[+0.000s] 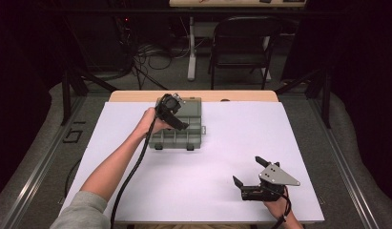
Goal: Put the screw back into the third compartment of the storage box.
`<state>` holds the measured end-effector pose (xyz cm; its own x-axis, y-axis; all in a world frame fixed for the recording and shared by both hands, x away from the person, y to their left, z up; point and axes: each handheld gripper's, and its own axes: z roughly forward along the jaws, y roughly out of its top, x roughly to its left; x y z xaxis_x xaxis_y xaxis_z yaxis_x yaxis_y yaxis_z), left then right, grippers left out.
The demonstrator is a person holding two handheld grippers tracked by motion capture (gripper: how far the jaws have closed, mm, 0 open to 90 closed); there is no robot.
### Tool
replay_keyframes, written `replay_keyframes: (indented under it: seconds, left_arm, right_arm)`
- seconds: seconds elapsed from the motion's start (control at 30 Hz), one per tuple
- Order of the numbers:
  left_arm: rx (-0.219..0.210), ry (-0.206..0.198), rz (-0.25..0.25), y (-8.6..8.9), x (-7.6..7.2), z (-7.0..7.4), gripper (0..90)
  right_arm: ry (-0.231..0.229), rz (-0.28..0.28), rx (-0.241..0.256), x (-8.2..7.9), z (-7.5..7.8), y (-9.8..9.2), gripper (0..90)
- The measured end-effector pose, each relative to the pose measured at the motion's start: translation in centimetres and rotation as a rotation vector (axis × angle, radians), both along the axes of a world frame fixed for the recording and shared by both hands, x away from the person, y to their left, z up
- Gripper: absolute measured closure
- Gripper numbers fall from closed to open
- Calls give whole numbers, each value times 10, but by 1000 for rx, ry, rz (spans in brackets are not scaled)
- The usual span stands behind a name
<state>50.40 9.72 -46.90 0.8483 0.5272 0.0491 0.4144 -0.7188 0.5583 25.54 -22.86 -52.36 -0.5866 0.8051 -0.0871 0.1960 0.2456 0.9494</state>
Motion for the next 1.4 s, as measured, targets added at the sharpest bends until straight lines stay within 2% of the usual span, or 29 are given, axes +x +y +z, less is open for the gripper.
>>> replay_keyframes:
  seconds: [0.1,0.17,0.27,0.3,0.33,0.37,0.4,0.43,0.47,0.5,0.53,0.67,0.7,0.73,0.83,0.97,1.4]
  left_arm:
    - [-11,-12,-3,3,-8,5,83]
    - [-32,-36,-2,8,-19,12,71]
    - [-50,-50,2,11,-27,15,48]
    - [-59,-65,2,14,-35,18,40]
    - [-59,-65,2,14,-35,18,35]
    - [-70,-82,8,18,-42,20,31]
    - [-70,-82,8,18,-42,20,25]
    - [-90,-97,16,23,-50,22,21]
    - [-90,-97,16,23,-50,22,16]
    - [-122,-109,27,29,-59,24,6]
    - [-136,-119,33,32,-64,25,2]
    - [-138,-150,38,39,-76,26,0]
    - [-150,-160,45,45,-84,27,0]
    - [-150,-160,45,45,-84,27,0]
    - [-169,-181,65,58,-98,27,0]
    - [-193,-187,83,70,-109,27,0]
    - [-226,-226,117,97,-143,19,0]
  right_arm:
    - [-1,-1,0,0,0,0,2]
    - [1,2,-3,0,0,0,3]
    - [2,2,0,0,0,0,3]
    - [-1,0,1,0,0,0,3]
    - [-1,0,1,0,0,0,3]
    - [-1,0,0,0,0,0,3]
    - [-1,0,0,0,0,0,3]
    - [0,0,-1,0,0,0,2]
    - [0,0,-1,0,0,0,2]
    - [1,1,-4,0,0,0,3]
    - [1,1,-3,0,0,1,3]
    - [1,1,-2,0,0,0,2]
    - [1,0,-2,0,0,0,3]
    - [1,0,-2,0,0,0,3]
    - [4,-1,-6,1,0,1,3]
    - [4,-4,-7,1,0,1,3]
    - [5,-1,-6,1,0,1,3]
